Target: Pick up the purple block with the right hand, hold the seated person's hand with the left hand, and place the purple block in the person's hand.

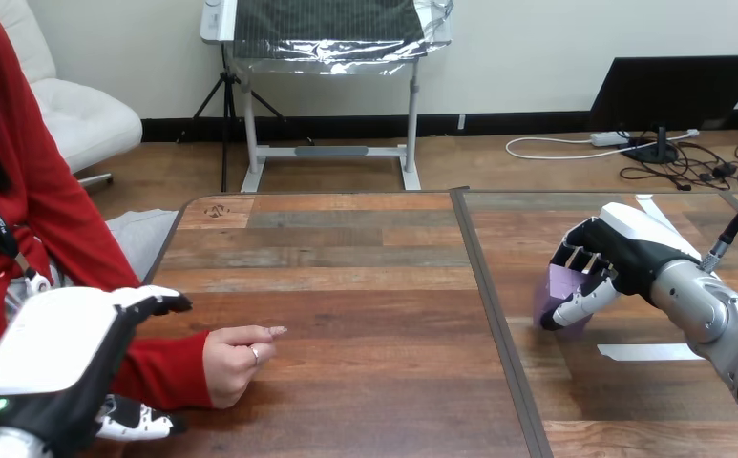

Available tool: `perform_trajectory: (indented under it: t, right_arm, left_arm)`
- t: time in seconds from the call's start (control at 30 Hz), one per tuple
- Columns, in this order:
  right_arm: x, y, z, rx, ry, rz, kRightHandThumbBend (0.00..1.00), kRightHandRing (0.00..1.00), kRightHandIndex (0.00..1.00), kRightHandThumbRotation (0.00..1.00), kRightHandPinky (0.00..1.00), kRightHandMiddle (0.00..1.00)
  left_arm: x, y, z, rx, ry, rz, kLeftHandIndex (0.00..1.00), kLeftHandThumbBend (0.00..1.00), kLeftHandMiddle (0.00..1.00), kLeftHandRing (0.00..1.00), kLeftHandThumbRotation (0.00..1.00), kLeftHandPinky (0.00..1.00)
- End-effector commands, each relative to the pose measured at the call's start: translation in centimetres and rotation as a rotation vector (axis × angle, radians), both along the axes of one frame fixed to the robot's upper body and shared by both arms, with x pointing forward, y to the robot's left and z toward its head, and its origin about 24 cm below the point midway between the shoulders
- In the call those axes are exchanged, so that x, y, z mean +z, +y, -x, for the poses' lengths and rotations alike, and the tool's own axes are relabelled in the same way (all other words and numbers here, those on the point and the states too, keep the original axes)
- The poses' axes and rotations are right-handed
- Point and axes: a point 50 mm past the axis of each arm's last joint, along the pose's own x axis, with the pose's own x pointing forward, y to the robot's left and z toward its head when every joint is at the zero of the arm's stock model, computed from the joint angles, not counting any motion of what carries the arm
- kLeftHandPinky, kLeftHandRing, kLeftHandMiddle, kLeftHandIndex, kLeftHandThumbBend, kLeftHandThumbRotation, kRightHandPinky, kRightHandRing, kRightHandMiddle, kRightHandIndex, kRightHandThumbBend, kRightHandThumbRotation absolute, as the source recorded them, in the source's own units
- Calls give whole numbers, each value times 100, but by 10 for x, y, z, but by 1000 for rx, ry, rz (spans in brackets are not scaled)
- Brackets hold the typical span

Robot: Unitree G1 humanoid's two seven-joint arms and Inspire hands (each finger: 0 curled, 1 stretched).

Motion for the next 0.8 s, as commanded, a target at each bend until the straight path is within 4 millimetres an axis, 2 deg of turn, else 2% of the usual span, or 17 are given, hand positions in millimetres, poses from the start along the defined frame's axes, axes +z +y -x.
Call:
perform_trajectory:
  t: [0.0,0.77]
  right_arm:
    - [29,10,-17,19,-124,-39,72,51,54,0,48,55]
    - [35,16,-19,50,-162,-50,73,49,53,0,49,52]
  left_arm:
    - [13,-2,-20,-41,-42,-30,75,100,76,74,11,69]
    - [-5,0,-46,-37,-1,-45,74,100,75,74,7,70]
